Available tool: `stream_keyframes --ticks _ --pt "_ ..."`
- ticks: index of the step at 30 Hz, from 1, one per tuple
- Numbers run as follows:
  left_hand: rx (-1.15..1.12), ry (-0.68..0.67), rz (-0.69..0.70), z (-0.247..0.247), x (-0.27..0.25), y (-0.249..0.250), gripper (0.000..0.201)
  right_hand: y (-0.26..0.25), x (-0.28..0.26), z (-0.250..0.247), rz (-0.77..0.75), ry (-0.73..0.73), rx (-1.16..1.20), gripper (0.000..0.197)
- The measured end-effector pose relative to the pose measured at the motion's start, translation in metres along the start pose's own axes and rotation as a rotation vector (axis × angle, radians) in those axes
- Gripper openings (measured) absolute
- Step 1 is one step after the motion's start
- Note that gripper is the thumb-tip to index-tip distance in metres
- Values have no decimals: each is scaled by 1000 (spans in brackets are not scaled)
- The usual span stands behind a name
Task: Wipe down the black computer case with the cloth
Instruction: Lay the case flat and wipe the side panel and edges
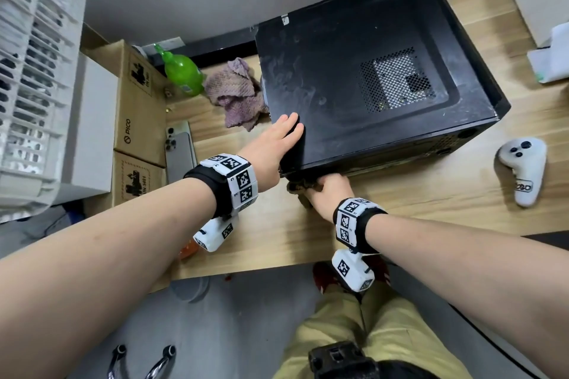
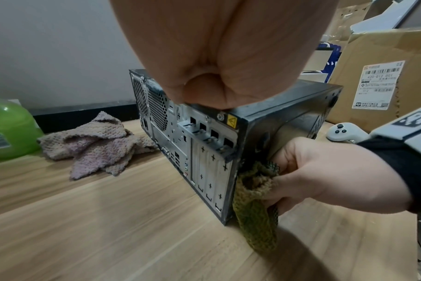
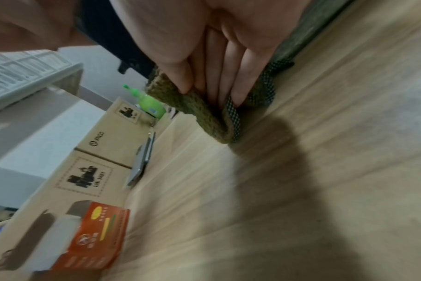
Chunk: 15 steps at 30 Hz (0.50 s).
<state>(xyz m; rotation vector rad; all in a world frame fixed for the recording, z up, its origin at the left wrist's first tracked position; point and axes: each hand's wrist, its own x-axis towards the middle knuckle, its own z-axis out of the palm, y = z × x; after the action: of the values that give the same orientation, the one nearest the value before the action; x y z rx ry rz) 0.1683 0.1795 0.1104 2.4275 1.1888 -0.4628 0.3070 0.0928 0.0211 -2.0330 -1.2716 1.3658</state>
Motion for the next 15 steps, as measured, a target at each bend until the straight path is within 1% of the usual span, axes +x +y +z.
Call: stream_keyframes --ticks 3,4,6,7,10,13,15 --pt "24 -11 10 1 1 0 98 -24 -12 11 -59 -51 115 22" --pt "32 -14 13 1 2 0 99 -31 -16 16 -57 -50 158 25" --pt "45 -22 17 1 3 0 99 -36 -17 28 -21 4 221 31" --pt "55 -22 18 1 3 0 99 -35 -16 32 -7 27 239 30" --pt "66 -28 17 1 2 -2 101 -22 -11 35 41 35 259 20" --pt "40 -26 8 2 1 -2 100 -5 -4 26 57 48 193 17" --pt "26 -17 4 3 0 -2 99 9 3 18 77 62 130 18"
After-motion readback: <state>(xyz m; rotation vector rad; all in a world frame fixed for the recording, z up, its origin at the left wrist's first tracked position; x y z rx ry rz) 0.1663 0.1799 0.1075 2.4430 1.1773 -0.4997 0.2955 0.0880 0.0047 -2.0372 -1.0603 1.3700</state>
